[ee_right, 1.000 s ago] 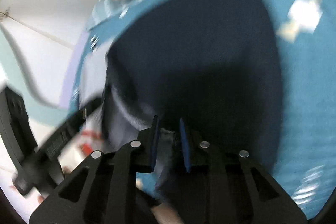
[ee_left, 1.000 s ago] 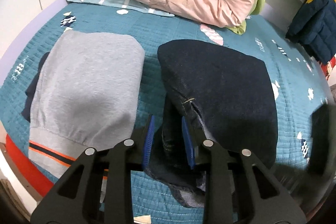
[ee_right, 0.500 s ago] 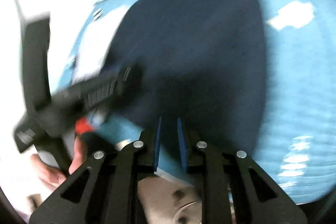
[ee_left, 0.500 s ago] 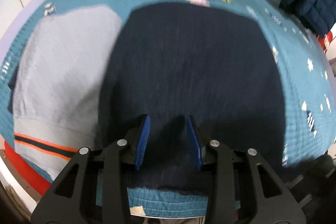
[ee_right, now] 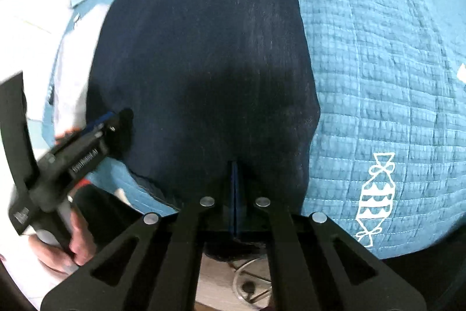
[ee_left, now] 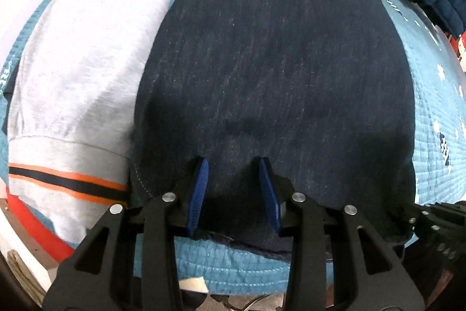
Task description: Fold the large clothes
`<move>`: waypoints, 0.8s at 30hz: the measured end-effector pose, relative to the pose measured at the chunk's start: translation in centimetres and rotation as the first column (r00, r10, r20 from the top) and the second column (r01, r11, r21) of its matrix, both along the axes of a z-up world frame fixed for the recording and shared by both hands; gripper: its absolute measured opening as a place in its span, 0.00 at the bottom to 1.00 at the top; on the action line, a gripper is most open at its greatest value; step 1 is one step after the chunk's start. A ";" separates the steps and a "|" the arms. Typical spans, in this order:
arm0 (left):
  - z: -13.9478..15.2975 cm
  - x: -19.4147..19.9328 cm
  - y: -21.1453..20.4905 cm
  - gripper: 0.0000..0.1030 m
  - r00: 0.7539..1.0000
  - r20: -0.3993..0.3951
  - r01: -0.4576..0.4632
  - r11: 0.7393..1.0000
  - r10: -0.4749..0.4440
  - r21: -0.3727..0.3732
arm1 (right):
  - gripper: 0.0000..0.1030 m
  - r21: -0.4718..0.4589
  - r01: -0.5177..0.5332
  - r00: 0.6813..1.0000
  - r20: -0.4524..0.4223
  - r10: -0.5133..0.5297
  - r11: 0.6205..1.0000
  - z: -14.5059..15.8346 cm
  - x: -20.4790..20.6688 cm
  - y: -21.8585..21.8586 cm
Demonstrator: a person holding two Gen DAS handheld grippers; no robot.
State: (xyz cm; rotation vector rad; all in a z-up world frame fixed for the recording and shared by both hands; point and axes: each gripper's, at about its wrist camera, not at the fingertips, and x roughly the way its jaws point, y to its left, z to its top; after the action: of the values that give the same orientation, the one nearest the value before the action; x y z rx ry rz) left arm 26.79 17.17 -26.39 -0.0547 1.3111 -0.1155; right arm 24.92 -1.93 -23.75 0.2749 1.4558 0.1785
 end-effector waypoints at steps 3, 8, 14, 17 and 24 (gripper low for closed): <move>-0.2 0.3 -0.4 0.37 1.000 0.000 0.009 0.999 -0.009 0.031 | 0.00 0.016 0.030 1.000 -0.009 -0.030 0.999 -1.1 0.6 -0.4; 2.6 0.6 -0.4 0.34 0.999 0.041 -0.012 0.999 0.011 0.045 | 0.00 0.104 0.053 0.996 0.067 -0.060 0.993 3.8 1.7 -1.8; 4.1 5.3 -2.0 0.35 0.996 0.090 0.001 1.000 0.002 -0.029 | 0.01 0.000 0.042 0.991 0.126 -0.042 0.999 5.3 6.4 -4.8; 0.0 7.6 -2.6 0.34 1.000 0.019 0.017 1.000 -0.018 0.026 | 0.00 -0.002 0.046 0.999 0.027 -0.046 0.999 0.2 7.5 -5.8; 0.8 8.9 -3.8 0.35 0.999 0.013 0.048 0.995 -0.050 0.086 | 0.00 0.102 0.103 0.995 -0.006 -0.103 0.989 1.7 7.6 -7.2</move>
State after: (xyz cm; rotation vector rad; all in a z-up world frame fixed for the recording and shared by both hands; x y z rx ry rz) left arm 35.64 13.38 -25.56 0.0511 1.3008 -0.1013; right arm 32.49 -9.14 -22.06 0.4327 1.4320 0.1698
